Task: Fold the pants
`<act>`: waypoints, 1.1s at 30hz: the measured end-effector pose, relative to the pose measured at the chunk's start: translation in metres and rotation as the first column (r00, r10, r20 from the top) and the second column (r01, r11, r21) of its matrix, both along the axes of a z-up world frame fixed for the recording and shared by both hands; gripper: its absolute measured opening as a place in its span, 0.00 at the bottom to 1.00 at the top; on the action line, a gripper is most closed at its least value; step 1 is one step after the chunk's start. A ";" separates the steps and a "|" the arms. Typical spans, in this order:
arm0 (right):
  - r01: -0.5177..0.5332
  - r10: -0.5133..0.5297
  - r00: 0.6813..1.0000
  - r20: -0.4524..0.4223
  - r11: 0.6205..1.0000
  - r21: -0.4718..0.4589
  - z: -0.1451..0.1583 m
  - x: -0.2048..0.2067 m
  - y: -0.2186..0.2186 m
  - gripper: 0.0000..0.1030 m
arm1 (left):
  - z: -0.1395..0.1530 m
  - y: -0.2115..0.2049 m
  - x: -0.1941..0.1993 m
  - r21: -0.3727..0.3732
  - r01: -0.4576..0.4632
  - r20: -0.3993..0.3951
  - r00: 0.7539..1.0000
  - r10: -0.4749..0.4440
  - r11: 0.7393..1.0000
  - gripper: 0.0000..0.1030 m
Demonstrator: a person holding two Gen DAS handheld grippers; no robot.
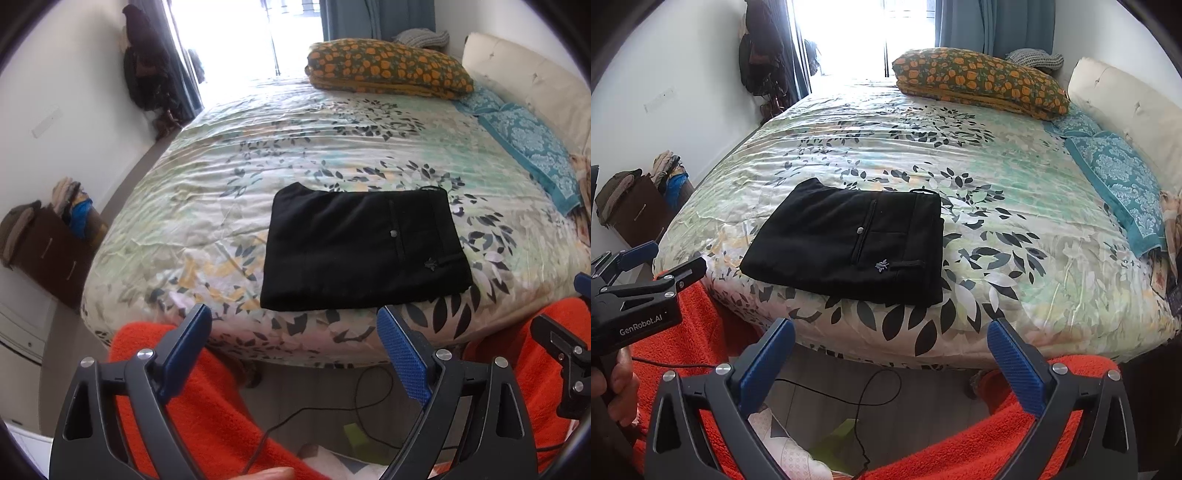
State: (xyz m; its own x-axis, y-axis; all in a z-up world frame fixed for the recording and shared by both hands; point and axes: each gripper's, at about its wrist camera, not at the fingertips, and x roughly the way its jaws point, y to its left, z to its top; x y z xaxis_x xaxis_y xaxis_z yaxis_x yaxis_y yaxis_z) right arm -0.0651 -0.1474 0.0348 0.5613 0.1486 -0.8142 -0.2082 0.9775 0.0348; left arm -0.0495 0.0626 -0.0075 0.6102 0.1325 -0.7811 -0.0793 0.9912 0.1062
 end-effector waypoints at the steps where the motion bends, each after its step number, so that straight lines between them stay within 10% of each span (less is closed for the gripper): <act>1: -0.001 0.001 1.000 -0.001 1.000 -0.003 -0.001 0.000 0.001 1.00 | -0.001 0.001 0.000 -0.001 0.000 -0.002 1.000 0.000 1.000 0.90; 33: -0.040 0.039 0.999 -0.017 0.998 -0.054 0.002 -0.004 0.022 1.00 | -0.002 0.002 -0.004 -0.056 0.038 -0.029 0.999 -0.039 0.998 0.96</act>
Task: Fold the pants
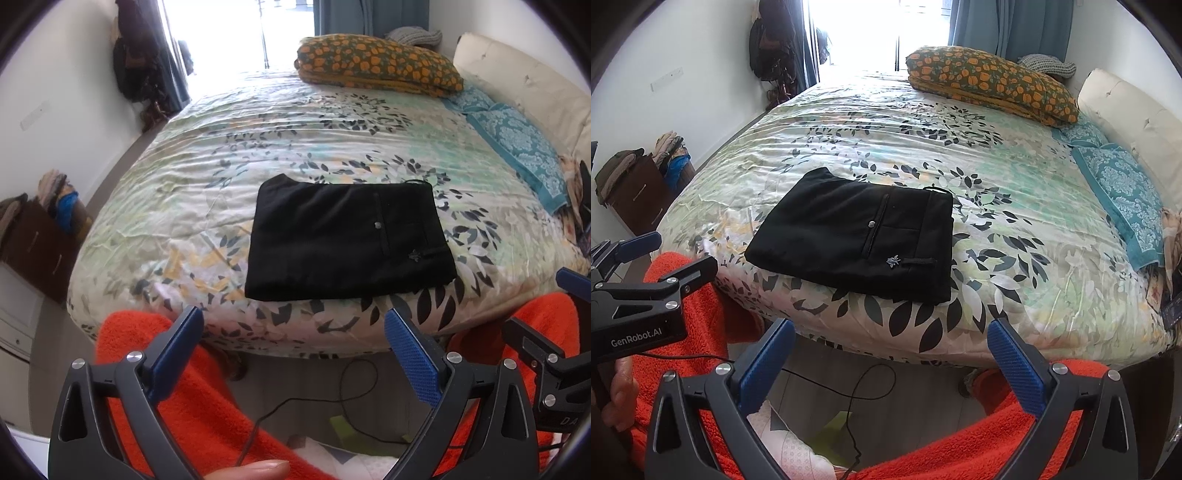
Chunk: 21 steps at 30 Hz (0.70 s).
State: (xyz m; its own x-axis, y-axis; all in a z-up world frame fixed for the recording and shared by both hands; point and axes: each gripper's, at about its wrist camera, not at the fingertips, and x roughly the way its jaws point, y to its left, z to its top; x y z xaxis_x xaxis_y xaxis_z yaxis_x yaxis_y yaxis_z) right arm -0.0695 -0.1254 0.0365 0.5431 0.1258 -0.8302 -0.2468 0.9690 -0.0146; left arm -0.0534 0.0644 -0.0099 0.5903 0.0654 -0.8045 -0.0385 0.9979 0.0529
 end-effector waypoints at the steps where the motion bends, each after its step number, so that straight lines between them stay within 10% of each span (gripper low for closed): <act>1: 0.001 -0.001 1.000 -0.001 1.000 0.000 0.000 0.000 0.000 1.00 | -0.001 -0.001 0.000 0.002 0.003 -0.004 1.000 -0.002 1.000 0.96; 21: -0.013 0.013 1.000 -0.020 1.000 -0.002 -0.006 -0.001 0.004 1.00 | -0.001 -0.003 -0.002 -0.021 0.011 0.001 1.000 -0.011 1.000 0.96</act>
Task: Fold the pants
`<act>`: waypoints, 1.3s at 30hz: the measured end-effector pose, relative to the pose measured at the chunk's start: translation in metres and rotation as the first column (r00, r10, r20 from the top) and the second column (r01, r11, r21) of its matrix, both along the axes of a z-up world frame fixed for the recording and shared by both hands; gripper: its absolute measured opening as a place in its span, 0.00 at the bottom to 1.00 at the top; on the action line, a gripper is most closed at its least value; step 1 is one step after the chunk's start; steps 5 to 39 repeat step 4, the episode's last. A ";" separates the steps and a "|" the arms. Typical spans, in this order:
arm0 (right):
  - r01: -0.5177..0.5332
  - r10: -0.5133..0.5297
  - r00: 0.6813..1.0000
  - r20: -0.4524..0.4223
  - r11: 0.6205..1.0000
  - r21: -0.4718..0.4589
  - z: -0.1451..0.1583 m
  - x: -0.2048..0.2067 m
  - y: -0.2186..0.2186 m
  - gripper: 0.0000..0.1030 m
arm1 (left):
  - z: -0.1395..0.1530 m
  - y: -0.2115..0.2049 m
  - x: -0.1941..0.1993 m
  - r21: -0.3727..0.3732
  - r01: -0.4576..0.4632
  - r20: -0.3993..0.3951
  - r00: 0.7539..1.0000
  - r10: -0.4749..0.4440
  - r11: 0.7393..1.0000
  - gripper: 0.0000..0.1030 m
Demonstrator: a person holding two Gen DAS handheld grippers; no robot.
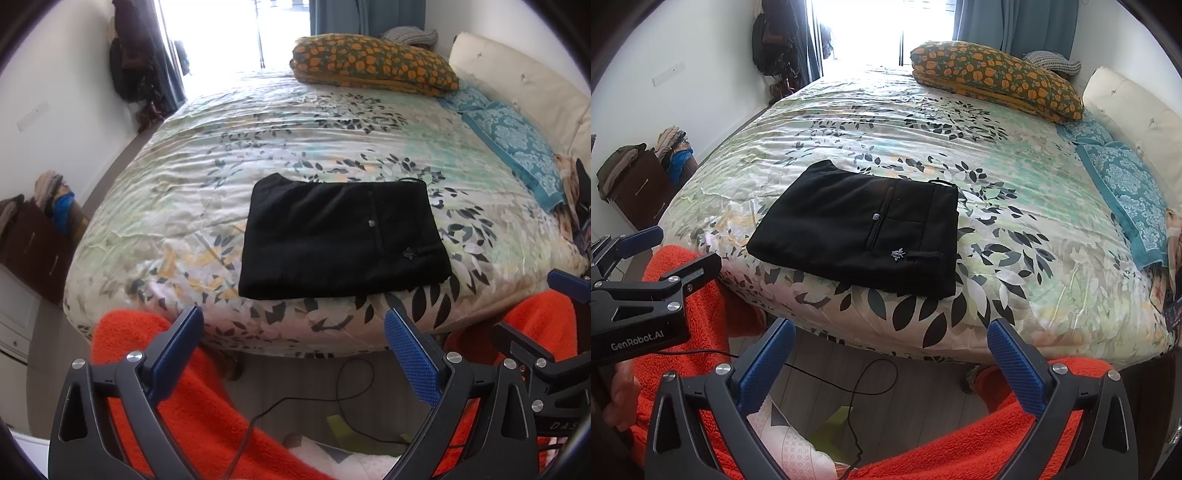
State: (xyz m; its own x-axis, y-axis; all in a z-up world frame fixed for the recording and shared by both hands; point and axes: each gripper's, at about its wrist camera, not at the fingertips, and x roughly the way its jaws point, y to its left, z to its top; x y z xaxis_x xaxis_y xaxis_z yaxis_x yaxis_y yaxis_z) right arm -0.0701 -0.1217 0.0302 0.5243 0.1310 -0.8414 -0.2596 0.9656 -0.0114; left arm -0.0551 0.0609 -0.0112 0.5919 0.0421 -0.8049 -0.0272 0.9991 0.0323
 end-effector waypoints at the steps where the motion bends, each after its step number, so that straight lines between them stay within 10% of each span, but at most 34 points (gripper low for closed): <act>1: 0.001 -0.001 1.000 0.000 1.000 0.001 0.000 0.000 0.000 1.00 | 0.000 0.000 0.000 -0.006 0.000 0.001 1.000 0.000 1.000 0.96; 39: -0.001 0.001 1.000 -0.001 1.000 0.001 -0.001 0.000 0.000 1.00 | 0.001 0.000 -0.002 -0.015 0.001 0.008 1.000 -0.001 1.000 0.96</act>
